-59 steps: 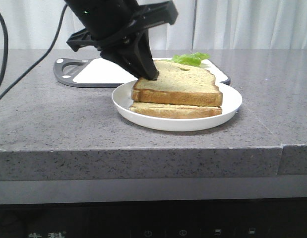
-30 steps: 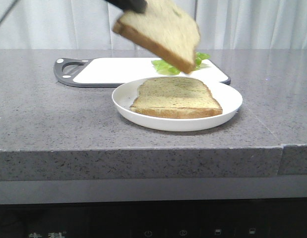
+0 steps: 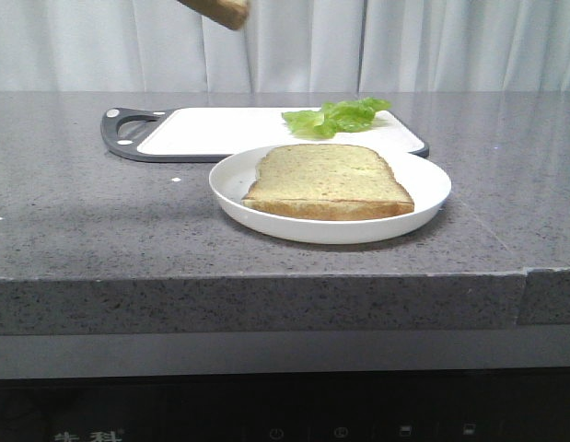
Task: Left arm grabs bread, right arm adds lettuce
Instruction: 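Lift the top bread slice off the plate with the left gripper, then lower the right gripper onto the lettuce leaf and grasp it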
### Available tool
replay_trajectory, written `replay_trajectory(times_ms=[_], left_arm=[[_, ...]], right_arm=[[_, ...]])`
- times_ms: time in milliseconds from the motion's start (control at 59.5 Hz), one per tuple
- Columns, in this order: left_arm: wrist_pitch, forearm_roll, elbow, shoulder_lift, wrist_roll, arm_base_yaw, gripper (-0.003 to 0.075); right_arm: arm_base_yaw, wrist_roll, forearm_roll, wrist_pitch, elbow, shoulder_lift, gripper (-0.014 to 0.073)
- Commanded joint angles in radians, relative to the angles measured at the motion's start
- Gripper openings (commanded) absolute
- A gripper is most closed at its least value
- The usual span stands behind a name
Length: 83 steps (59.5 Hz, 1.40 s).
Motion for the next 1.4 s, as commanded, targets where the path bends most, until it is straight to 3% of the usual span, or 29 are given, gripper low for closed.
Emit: replay_trajectory(times_ms=[0,454,807,1026,1127,1379], left_arm=[[-0.11,0.009,0.022,-0.081,-0.015,0.002,-0.0021],[-0.109,0.017,0.168,-0.294,-0.019,0.149,-0.0021],[-0.109,0.013,0.171,-0.302,-0.019,0.161,-0.0021],[-0.109,0.013,0.171,-0.302,-0.019,0.161,-0.0021],[-0.109,0.013,0.171,-0.302,-0.019,0.161,-0.0021],[-0.109,0.009,0.171,-0.302,-0.019,0.161,-0.0021]], right_arm=[[0.013,-0.052,0.008,-0.095,-0.109,0.129,0.0576],[0.162,-0.224,0.007,-0.146,-0.638,0.791,0.0576],[0.193,-0.264,0.007,0.103,-1.174,1.241,0.0576],[0.197,-0.268,0.007,0.185,-1.332,1.36,0.0565],[0.197,-0.268,0.007,0.19,-1.342,1.371,0.0465],[0.196,-0.268,0.007,0.194,-1.342,1.371,0.0077]])
